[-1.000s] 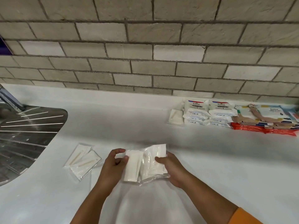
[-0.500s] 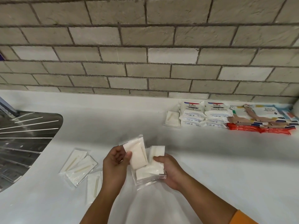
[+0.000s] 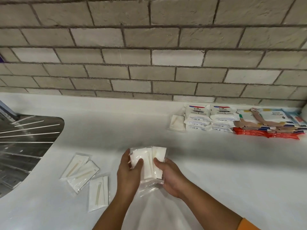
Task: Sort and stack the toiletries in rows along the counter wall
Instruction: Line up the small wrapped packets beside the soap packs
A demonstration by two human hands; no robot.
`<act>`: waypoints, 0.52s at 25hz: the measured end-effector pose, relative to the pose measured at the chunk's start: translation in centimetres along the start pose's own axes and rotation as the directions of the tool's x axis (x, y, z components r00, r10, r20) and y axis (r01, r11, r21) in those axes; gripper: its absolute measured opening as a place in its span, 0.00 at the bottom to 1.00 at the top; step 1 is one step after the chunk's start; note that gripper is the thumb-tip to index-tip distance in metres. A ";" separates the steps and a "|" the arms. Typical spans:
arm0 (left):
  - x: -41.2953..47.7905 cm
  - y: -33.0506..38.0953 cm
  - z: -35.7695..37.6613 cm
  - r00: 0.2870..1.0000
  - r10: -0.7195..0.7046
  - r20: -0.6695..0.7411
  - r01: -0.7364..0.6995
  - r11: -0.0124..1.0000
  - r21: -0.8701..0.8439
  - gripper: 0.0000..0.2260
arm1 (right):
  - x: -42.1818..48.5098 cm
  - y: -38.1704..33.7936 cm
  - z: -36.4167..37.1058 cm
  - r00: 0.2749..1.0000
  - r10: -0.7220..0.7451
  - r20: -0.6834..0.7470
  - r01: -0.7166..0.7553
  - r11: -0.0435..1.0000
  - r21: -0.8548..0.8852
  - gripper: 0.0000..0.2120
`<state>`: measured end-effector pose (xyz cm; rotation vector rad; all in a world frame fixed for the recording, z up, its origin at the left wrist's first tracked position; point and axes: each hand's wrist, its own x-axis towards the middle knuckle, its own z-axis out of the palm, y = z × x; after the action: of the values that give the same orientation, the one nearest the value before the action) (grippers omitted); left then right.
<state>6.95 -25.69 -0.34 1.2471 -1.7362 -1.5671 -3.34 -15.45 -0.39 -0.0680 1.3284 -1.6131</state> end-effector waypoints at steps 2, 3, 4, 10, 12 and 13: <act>0.0 -0.3 0.6 0.999 -0.021 0.049 0.019 0.999 0.039 0.29 | 0.1 0.2 0.4 1.000 -0.005 -0.013 0.005 0.999 -0.041 0.17; -0.1 -0.3 0.8 0.997 -0.025 0.072 0.022 0.999 0.034 0.31 | 0.2 0.3 0.6 0.999 -0.014 -0.031 0.012 0.997 -0.079 0.20; -0.2 -0.2 1.0 0.994 -0.023 0.102 0.021 1.000 0.018 0.32 | 0.2 0.4 0.8 0.999 -0.016 -0.037 0.011 0.991 -0.134 0.25; 0.1 0.0 1.4 0.978 0.089 0.190 -0.065 0.989 -0.132 0.31 | -0.3 -0.3 0.5 0.994 -0.108 0.031 0.112 0.916 -0.384 0.19; 0.4 0.2 1.2 0.986 0.079 0.144 -0.051 0.980 -0.191 0.32 | 0.0 -0.3 0.1 0.975 -0.216 -0.057 0.189 0.934 -0.303 0.12; 0.5 0.4 1.1 0.990 0.072 0.121 -0.045 0.976 -0.213 0.33 | 0.3 -0.2 0.0 0.955 -0.272 -0.119 0.231 0.933 -0.275 0.10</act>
<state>5.72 -25.59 -0.32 1.0030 -1.6177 -1.7775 -3.59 -15.65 -0.36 -0.2873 1.7047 -1.6741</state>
